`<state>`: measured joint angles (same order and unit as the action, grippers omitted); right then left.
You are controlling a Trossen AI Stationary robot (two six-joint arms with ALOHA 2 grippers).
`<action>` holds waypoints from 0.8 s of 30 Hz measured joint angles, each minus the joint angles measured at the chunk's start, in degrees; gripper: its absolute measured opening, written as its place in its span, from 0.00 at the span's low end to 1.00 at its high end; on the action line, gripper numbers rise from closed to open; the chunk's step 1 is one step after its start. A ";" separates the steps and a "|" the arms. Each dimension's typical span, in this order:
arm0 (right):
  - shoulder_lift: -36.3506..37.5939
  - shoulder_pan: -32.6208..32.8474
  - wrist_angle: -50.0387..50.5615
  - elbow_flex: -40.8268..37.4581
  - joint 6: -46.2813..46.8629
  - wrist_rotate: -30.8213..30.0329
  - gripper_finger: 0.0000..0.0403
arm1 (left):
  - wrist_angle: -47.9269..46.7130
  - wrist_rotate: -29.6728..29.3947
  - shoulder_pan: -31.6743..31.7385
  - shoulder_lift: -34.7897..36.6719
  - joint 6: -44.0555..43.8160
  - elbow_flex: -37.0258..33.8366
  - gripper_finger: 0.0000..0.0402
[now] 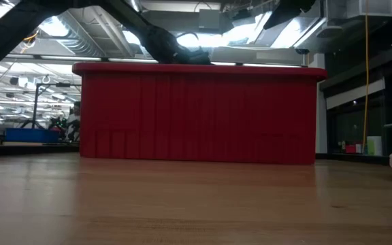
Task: Pick and place slides into bin
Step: Put the left pink slide into the red bin
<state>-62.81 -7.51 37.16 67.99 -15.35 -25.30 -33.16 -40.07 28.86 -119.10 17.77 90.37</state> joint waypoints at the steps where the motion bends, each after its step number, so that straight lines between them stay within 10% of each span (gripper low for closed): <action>1: 0.00 0.00 -0.02 0.00 -0.02 0.02 0.02 | 0.19 0.12 0.02 0.01 -0.01 0.02 0.01; 24: 0.00 0.00 -0.03 0.00 0.04 0.00 0.02 | 2.66 10.30 -2.19 0.05 -6.72 0.00 0.01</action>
<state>-62.81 -7.51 37.13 67.99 -15.31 -25.30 -30.50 -29.77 26.68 -119.04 11.05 90.37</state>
